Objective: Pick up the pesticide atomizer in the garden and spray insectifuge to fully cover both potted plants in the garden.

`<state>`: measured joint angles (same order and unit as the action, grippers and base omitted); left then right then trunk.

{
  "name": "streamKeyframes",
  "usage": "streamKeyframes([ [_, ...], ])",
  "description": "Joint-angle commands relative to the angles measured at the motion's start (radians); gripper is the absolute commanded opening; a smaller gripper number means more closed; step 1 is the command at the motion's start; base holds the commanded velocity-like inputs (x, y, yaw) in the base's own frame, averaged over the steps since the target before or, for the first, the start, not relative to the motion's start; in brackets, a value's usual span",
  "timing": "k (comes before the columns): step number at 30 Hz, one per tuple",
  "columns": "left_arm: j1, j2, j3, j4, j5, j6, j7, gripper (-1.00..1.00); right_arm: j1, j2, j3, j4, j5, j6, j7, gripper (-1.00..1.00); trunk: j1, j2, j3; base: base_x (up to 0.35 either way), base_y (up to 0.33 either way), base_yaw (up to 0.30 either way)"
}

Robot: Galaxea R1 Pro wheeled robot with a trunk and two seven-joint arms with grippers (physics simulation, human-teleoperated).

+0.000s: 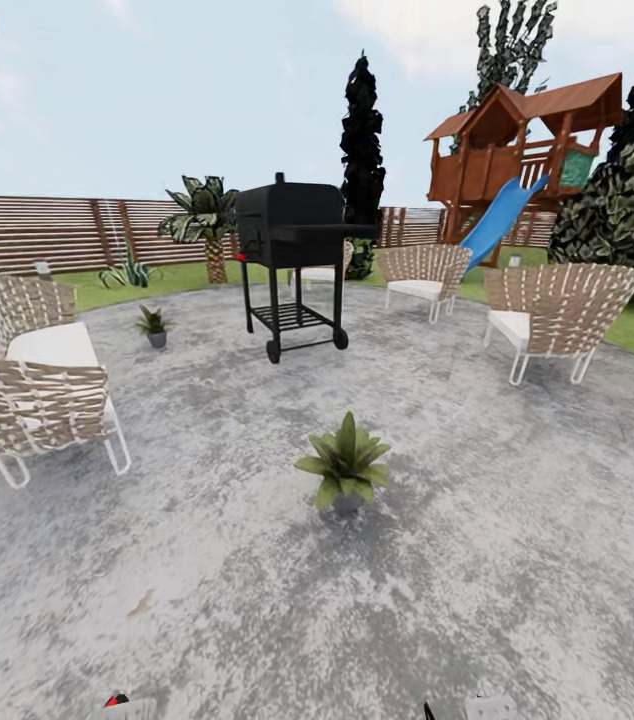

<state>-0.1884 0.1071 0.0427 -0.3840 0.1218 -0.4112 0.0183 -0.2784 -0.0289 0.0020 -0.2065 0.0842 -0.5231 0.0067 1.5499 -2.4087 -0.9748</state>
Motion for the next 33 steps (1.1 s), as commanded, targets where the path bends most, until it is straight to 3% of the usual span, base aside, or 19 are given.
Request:
streamKeyframes([
  [1,0.000,0.000,-0.003,0.000,0.009,-0.003,0.000,-1.00,-0.001,0.000,0.000,0.001,0.006,-0.003,-0.001,1.00,0.000,0.000,-0.001,0.278,0.242,-0.266],
  [18,0.000,0.000,-0.003,0.000,0.009,-0.003,0.000,-1.00,-0.001,0.000,0.000,0.002,0.006,-0.003,-0.001,1.00,0.000,0.000,-0.001,0.247,0.259,-0.263],
  [33,0.000,0.000,-0.003,0.000,0.009,-0.003,0.000,-1.00,-0.001,0.000,0.000,0.003,0.006,-0.003,-0.001,1.00,0.000,0.000,-0.001,0.192,0.287,-0.096],
])
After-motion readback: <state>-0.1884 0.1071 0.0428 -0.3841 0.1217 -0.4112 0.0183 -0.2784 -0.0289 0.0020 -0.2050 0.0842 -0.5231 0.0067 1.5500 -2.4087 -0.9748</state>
